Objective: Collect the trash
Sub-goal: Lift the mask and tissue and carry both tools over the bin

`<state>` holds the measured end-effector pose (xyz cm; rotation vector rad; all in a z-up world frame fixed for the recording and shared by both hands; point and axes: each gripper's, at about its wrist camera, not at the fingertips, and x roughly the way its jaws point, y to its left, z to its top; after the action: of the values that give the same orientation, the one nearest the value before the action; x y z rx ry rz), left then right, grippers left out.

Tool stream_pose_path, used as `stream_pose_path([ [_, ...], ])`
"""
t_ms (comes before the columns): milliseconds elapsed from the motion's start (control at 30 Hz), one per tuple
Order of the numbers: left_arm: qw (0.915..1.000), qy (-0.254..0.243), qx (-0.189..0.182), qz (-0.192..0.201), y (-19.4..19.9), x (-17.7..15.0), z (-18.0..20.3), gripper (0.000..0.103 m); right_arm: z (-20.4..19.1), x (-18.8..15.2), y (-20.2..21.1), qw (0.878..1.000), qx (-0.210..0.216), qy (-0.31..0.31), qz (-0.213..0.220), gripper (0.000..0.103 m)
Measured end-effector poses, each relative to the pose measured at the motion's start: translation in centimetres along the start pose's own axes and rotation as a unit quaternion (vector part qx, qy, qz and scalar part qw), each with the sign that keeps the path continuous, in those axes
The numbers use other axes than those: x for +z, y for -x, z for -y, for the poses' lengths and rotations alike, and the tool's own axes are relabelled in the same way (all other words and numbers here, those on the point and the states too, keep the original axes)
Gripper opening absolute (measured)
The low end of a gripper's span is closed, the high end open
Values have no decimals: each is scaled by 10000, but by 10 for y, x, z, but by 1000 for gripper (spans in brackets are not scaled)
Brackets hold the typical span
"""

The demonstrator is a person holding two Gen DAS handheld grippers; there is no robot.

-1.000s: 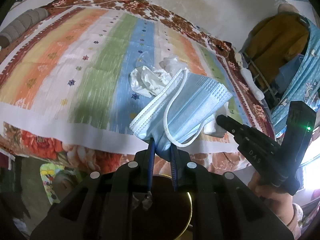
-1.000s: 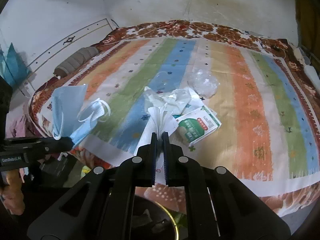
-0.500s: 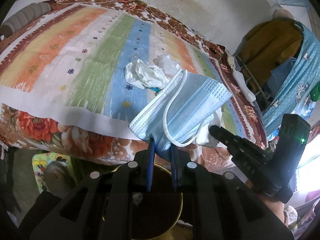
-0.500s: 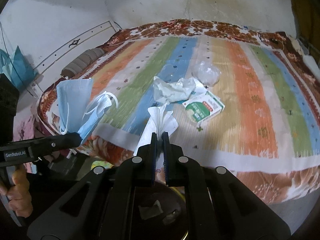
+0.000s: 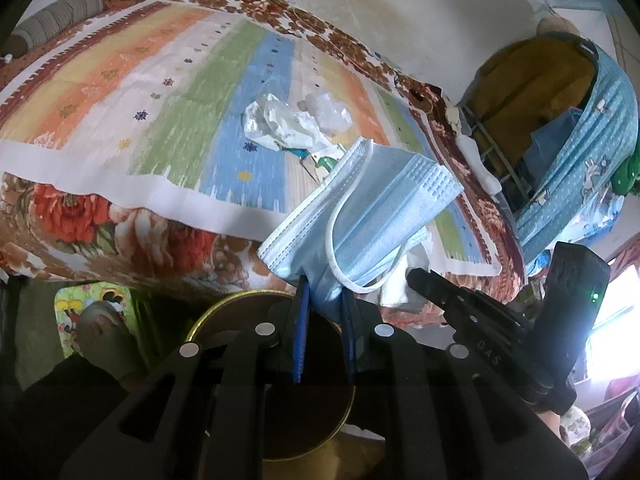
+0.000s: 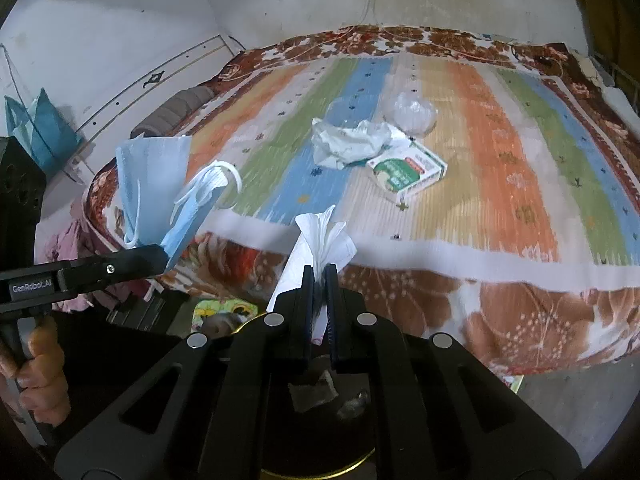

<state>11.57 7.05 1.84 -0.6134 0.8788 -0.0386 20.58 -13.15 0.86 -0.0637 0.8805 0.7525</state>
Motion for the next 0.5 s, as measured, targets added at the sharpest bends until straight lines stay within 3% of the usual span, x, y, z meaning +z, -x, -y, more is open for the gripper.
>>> stream_pose_path([
  [500, 9996, 57, -65, -270, -8, -42, 3, 14, -8, -52, 14, 9997, 103, -6, -206, 5],
])
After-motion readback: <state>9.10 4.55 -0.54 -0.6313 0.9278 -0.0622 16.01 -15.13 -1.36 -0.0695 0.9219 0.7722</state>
